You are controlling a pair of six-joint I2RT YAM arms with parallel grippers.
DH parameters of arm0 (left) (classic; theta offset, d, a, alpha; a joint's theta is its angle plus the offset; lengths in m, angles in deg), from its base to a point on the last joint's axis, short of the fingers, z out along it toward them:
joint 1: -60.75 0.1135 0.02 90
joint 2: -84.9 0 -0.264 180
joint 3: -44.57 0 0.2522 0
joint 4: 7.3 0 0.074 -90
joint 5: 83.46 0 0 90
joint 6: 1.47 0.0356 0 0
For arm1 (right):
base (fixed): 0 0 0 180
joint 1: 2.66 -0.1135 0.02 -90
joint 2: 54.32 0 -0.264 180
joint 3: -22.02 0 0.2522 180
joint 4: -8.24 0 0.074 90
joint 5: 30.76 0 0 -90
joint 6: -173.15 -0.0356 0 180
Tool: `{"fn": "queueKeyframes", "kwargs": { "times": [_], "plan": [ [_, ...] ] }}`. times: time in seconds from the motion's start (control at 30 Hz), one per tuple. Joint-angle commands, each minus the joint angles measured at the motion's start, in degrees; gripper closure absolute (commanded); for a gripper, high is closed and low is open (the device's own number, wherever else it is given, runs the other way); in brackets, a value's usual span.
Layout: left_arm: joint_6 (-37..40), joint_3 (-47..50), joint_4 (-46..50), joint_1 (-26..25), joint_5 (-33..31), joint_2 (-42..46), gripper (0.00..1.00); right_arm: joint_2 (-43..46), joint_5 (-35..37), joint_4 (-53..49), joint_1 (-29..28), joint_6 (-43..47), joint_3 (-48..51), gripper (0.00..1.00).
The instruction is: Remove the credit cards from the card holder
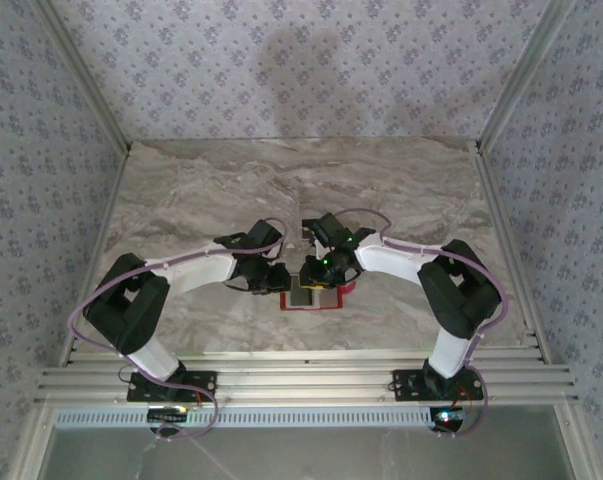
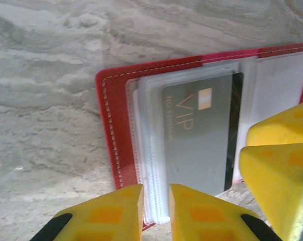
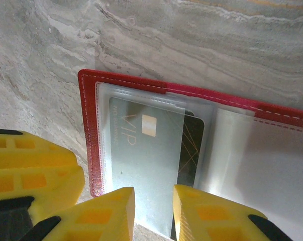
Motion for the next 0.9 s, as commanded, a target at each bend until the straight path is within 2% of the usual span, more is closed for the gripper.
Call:
{"fn": "queueKeyframes", "kwargs": {
  "times": [0.0, 0.23, 0.7, 0.87],
  "plan": [
    [-0.6, -1.8, -1.4, -0.4, 1.7, -1.6, 0.77, 1.3, 0.4, -1.3, -0.2, 0.3, -0.8, 0.72],
    [0.1, -2.1, -0.8, -0.4, 1.4, -4.1, 0.76, 0.7, 0.1, -0.8, -0.2, 0.2, -0.8, 0.72],
    [1.4, -1.9, 1.1, -0.6, -0.5, -6.3, 0.83, -1.1, -2.8, 3.1, -0.3, -1.0, 0.3, 0.72],
    [1.5, -1.8, 1.3, -0.6, -0.5, -6.2, 0.82, -2.1, -0.2, 1.2, -0.3, -0.5, 0.4, 0.73]
  ]
}}
